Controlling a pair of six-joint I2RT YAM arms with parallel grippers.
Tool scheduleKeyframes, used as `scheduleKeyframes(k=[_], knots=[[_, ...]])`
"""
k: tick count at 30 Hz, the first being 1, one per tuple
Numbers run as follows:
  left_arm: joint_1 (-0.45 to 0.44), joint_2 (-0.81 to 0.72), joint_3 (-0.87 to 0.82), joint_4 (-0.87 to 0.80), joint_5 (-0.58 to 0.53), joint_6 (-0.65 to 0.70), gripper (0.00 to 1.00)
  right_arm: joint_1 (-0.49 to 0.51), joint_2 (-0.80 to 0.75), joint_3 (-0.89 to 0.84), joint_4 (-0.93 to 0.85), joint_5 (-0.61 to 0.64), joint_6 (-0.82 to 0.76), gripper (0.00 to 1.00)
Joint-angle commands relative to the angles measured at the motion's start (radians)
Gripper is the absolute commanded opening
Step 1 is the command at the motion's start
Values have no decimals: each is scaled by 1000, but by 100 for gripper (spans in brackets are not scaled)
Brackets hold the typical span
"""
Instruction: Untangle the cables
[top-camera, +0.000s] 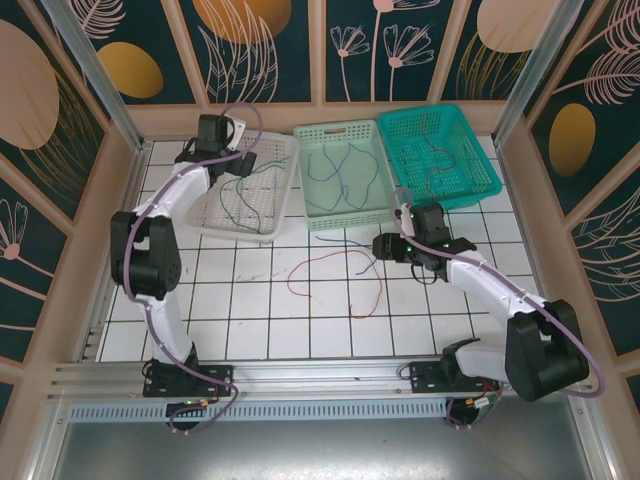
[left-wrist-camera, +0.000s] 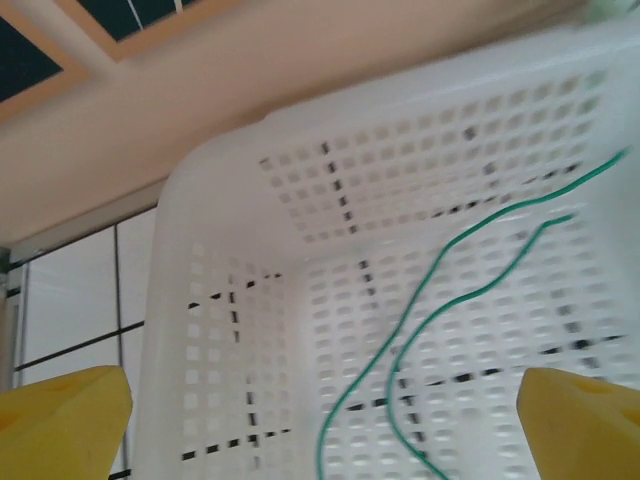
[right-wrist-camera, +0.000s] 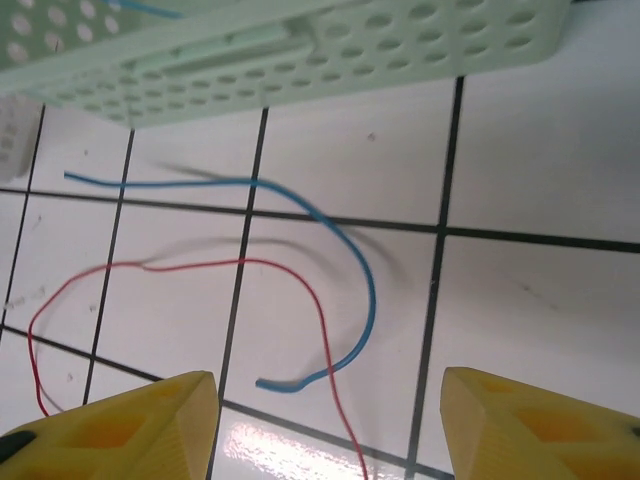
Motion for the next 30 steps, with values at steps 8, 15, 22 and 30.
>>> scheduleKeyframes(k=[8,15,22,30], knots=[[-18,-407,-392,540,482,-481,99,80,135,22,-100,118,56,58],[-147,-529,-611,585,446,-554,98,129,138,-23,-76,122,59,55],[-184,-587,-744,659,448,-656,99,156,201,-11,-89,174,43,48],[-191,-625,-795,661,440,-683,99,169,302,12,-77,217,34,42]])
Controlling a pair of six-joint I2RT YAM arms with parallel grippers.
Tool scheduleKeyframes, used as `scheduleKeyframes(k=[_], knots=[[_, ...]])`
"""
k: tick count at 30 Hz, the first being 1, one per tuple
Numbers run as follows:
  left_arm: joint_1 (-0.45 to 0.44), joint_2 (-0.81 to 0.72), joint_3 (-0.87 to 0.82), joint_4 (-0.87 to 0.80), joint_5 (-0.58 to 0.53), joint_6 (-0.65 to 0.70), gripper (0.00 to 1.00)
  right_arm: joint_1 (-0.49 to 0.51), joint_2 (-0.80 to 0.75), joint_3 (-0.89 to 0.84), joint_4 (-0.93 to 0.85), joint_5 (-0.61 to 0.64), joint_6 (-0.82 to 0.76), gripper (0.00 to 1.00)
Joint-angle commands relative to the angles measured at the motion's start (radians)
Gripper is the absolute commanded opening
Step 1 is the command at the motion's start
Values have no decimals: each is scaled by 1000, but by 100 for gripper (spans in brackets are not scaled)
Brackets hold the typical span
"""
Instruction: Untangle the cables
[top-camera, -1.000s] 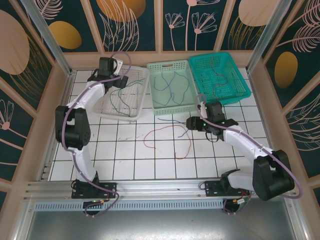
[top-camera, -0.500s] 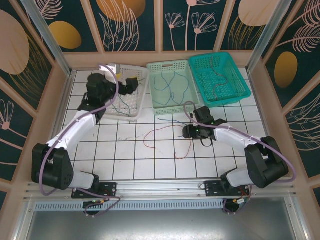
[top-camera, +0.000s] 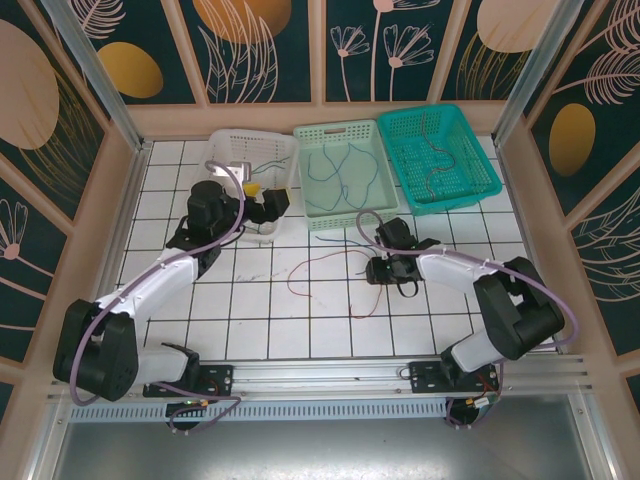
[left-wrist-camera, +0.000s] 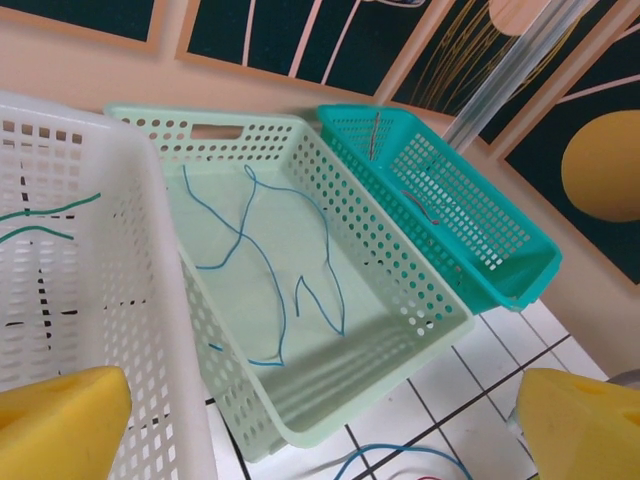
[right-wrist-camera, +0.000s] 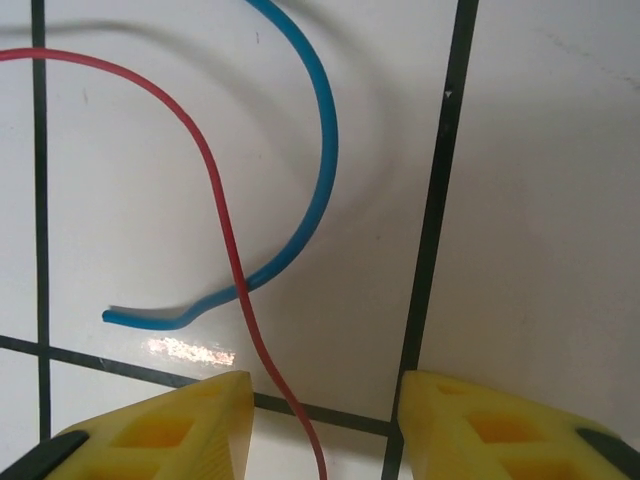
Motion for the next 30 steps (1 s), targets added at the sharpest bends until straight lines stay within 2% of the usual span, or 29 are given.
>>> scheduleKeyframes(k=[1,6,10,19,30], knots=[[-7,-30,-19,60,3,-32,99,30,64,9,-4,50,-17,39],[-7,-22,-21,63,9,-40,99,43,72,4,1,59,-19,20],[-8,-19,-24,65,3,-40,99,48,20,-7,7,24,-33,0],[-8,-10,-29,58,-2,-42,98,51,-182,-33,25,-185,-114,0],[-7,-2,-32,66,-7,-46,99,19,-436,17,21,-412,-172,0]])
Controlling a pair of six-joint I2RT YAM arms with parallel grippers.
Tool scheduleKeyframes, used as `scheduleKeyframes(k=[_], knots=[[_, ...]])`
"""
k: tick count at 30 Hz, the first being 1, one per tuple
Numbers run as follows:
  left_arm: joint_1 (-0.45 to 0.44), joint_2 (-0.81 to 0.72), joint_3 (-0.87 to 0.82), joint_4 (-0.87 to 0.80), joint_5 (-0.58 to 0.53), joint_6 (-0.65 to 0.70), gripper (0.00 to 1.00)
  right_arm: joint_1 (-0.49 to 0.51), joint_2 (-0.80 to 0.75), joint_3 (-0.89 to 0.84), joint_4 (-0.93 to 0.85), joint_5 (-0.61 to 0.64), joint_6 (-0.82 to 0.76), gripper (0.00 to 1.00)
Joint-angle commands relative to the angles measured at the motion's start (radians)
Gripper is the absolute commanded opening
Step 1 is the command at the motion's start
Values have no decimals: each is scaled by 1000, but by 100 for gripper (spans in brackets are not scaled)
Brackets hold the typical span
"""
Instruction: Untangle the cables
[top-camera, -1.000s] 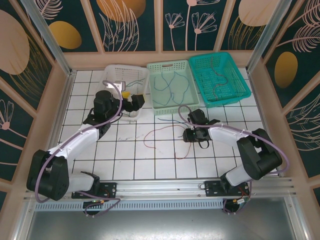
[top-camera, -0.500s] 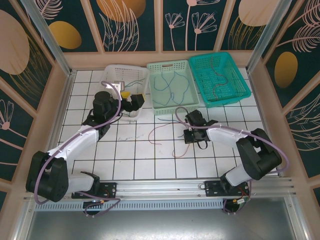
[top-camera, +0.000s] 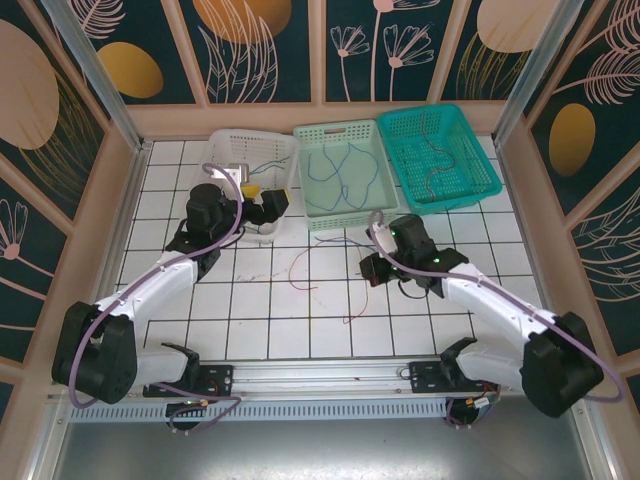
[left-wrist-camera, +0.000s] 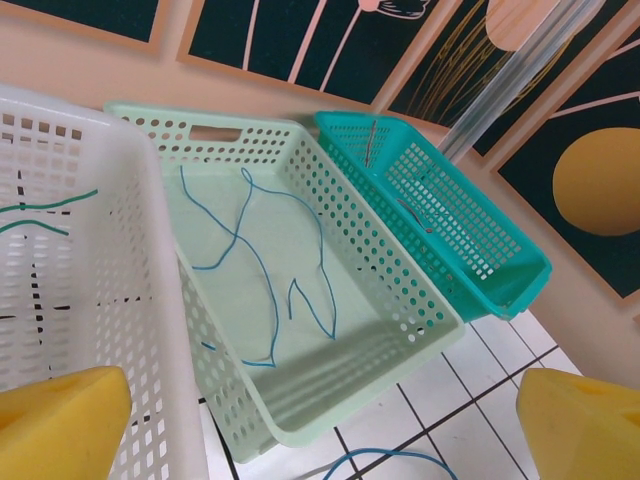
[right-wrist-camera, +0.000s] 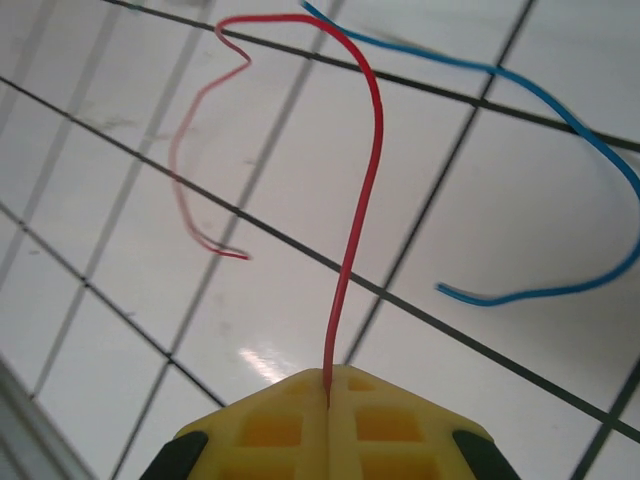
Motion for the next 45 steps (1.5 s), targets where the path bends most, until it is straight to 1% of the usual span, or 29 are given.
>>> scheduleKeyframes(k=[1,6,10,13,14,16,19,22,24,28,33,37,39,41,45], knots=[[-6,6,-8,39,-3,-10,99,-31,-87,42,25,-119,-31,0],[-6,5,-9,39,-3,-10,99,-156,-163,78,60,-211,-19,0],[-6,0,-14,40,-6,-12,99,-223,-199,113,87,-247,-14,0],[-6,-3,-18,42,-9,-13,99,-264,-206,149,105,-219,-3,0],[-6,-2,-20,42,-8,-13,99,-281,-203,167,107,-187,6,0],[-6,-1,-21,42,-8,-12,99,-329,-190,203,107,-146,16,0],[-6,-1,-23,42,-7,-10,99,-410,-160,271,113,-124,29,0],[-6,-3,-28,43,-9,-10,99,-474,-134,340,137,-75,32,0],[-6,-4,-33,46,-10,-11,99,-520,-109,381,171,-67,32,0],[-7,-2,-38,50,-13,-10,99,-570,-1,490,204,-5,10,0],[-6,-1,-47,60,-10,-16,99,-614,196,647,207,65,14,0],[-6,-11,-62,63,-16,-18,99,-637,307,692,280,68,-9,0],[-6,-16,-69,62,-18,-18,99,-656,373,718,290,72,6,0],[-6,-20,-78,68,-19,-25,99,-678,437,747,284,50,19,0],[-6,-8,-105,127,2,-104,99,-709,554,777,268,-6,5,0]])
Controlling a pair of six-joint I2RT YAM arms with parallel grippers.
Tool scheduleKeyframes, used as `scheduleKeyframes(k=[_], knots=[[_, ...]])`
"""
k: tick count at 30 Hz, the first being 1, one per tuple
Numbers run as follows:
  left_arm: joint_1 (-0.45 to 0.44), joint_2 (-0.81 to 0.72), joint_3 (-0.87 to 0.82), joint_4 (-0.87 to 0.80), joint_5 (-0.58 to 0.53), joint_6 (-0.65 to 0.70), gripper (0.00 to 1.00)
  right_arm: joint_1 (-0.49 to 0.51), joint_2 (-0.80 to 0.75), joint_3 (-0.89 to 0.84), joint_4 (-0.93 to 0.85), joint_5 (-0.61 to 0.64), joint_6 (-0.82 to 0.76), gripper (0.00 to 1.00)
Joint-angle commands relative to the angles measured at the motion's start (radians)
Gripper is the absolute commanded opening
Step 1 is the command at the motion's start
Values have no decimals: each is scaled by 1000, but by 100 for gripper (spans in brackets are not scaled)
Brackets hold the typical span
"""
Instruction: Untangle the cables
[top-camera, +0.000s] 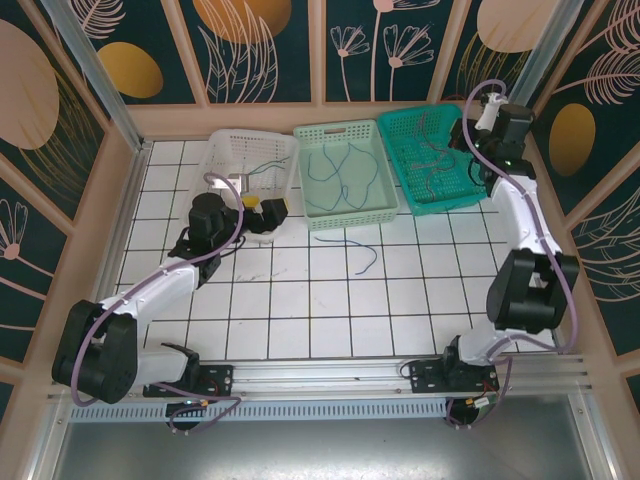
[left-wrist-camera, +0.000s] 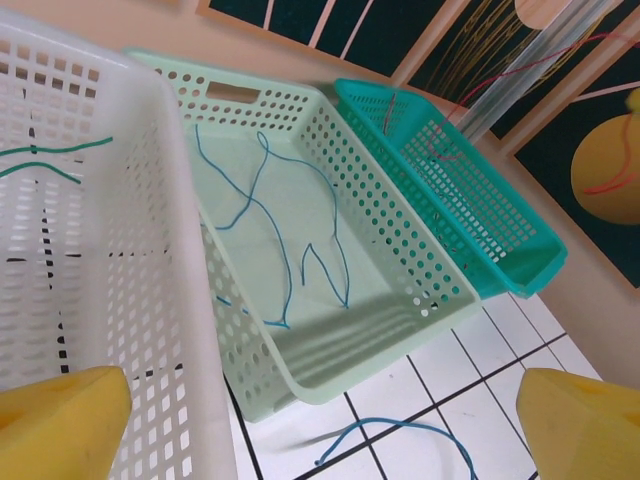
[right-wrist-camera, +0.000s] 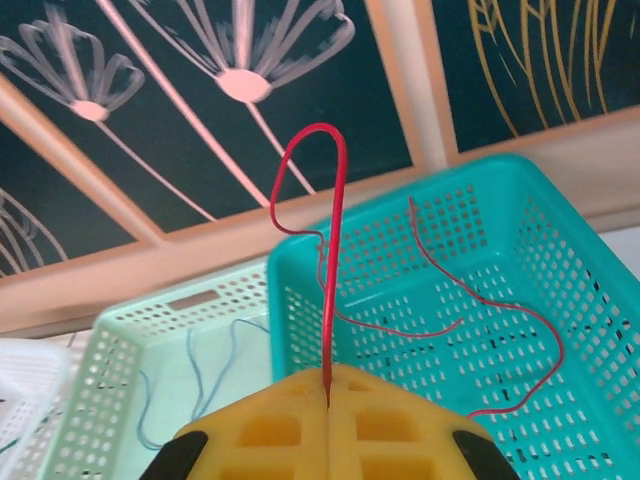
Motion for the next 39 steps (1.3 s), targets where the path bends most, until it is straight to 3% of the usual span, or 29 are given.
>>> scheduleKeyframes(k=[1,3,4,8,15,22,28,32,39], knots=[[-6,-4,-23,87,17,-78,99,-25,71,44,14,-33,-10,0],[-6,1,-29,90,15,-93,99,-34,111,52,-30,-1,-16,0],[-6,0,-35,91,10,-95,99,-37,131,53,-51,24,-19,6],[-6,-3,-49,88,5,-95,99,-48,176,47,-126,97,-35,56],[-7,13,-51,92,0,-114,99,17,56,24,-129,83,-35,77],[-6,35,-48,98,-2,-122,99,213,-114,-72,-230,155,-85,77],[-6,44,-53,125,-15,-130,99,276,-209,-329,-266,89,82,65],[-7,77,-58,182,9,-165,98,357,-240,-473,-268,133,156,63],[-15,77,-59,188,-29,-166,99,459,-205,-604,-231,96,268,60]])
